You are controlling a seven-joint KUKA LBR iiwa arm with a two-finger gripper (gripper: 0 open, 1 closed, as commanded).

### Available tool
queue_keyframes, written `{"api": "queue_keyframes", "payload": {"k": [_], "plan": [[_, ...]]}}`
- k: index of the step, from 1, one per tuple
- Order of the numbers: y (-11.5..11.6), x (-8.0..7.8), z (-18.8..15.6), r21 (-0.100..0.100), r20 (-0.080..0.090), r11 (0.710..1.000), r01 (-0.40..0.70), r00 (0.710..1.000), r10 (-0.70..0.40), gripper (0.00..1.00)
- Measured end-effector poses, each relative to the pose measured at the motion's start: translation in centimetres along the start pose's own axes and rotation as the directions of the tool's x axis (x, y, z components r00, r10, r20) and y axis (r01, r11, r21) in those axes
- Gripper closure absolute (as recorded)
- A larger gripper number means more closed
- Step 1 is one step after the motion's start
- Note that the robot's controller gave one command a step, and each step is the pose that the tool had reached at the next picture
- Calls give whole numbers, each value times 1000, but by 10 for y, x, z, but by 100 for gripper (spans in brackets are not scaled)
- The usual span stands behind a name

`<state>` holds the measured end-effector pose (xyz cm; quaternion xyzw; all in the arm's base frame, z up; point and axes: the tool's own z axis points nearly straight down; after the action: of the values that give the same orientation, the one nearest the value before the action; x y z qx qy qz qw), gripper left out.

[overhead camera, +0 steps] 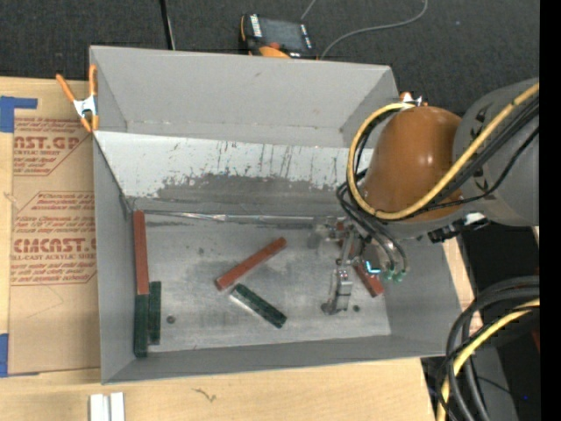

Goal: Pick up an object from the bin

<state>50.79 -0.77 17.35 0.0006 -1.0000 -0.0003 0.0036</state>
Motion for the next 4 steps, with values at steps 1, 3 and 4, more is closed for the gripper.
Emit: {"api": "queue_keyframes", "payload": {"k": [1,3,4], "plan": [[84,-62,105,1,6,975,224,975,-224,0],[83,-72,73,0,10,988,153,988,-153,0],[73,-66,105,0,6,989,146,989,-146,0]]}}
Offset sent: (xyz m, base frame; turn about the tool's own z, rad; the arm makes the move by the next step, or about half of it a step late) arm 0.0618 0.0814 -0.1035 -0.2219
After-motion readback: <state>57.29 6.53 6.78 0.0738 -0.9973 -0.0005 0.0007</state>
